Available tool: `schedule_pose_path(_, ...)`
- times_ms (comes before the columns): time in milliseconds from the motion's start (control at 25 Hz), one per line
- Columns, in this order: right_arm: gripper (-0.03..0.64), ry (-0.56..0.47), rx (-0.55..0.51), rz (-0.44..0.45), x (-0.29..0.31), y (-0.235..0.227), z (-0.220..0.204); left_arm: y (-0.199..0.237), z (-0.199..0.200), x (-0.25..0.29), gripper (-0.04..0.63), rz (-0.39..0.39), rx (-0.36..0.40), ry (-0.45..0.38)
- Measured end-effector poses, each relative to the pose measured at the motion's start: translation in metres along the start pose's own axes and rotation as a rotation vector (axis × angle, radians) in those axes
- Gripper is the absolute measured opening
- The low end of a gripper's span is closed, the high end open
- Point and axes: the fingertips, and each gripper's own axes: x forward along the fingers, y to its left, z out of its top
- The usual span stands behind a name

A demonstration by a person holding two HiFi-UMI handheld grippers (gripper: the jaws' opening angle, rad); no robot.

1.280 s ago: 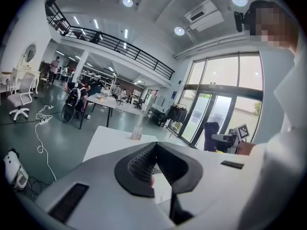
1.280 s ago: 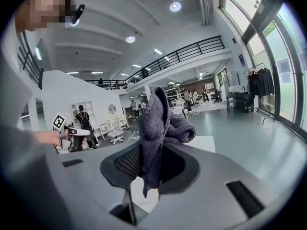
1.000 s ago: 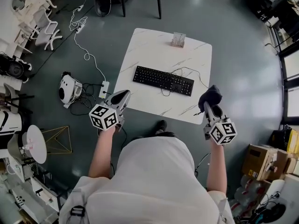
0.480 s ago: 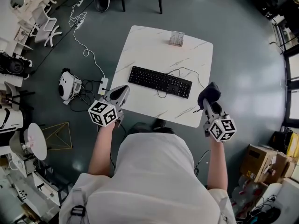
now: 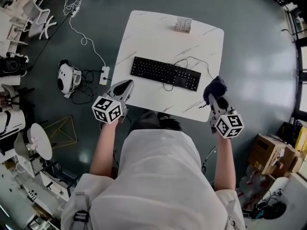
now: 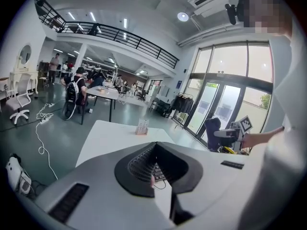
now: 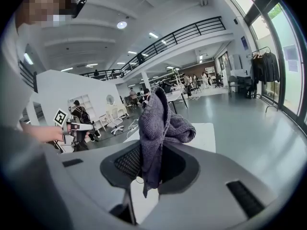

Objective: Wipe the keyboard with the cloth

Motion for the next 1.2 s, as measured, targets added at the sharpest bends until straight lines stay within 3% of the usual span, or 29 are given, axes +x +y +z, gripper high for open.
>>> schedule_pose_path(520,0.097,0.120,0.093,-0.092,0.054,-0.020,-0.052,0.075,-0.051,0.061,0.014,-0.030,0.039,0.124)
schedule_pose_path(880,0.097,0.296,0.107,-0.137,0.090,-0.044,-0.102,0.134,-0.104,0.099,0.015,-0.020,0.031,0.259)
schedule_pose_path(1120,0.097,0.445,0.129,-0.152,0.110,-0.062,-0.145,0.167,-0.142,0.124,0.020,-0.014,-0.031,0.353)
schedule_pose_path(1200,0.097,0.498,0.135,-0.159,0.116,-0.068,-0.160,0.176,-0.157,0.131,0.083,-0.017,-0.055,0.399)
